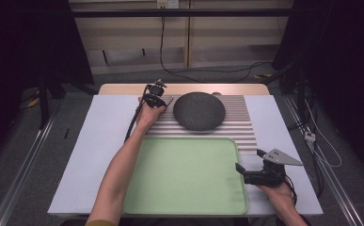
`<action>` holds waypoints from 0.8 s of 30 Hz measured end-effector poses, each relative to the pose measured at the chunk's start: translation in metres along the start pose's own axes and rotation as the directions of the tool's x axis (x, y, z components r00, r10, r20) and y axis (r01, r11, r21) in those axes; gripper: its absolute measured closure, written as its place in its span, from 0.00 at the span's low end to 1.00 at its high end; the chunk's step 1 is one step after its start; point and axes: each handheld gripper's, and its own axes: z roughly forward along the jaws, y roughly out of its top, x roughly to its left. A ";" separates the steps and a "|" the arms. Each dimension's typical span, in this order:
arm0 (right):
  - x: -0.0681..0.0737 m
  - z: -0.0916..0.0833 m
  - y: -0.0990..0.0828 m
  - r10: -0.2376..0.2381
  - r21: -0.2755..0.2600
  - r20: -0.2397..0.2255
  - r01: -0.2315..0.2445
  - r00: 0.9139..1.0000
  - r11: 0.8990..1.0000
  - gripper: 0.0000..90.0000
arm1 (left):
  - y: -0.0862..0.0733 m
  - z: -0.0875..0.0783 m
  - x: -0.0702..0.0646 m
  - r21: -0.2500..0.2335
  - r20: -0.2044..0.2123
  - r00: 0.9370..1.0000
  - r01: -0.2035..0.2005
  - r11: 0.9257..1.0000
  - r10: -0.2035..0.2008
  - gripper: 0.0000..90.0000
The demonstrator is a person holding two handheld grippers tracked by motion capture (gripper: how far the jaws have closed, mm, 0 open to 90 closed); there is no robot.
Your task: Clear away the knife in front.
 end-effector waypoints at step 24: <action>0.000 0.000 0.000 0.000 0.004 0.005 0.000 1.000 1.000 0.00 | 0.000 -0.024 0.002 -0.022 0.000 1.000 -0.028 0.999 0.028 0.89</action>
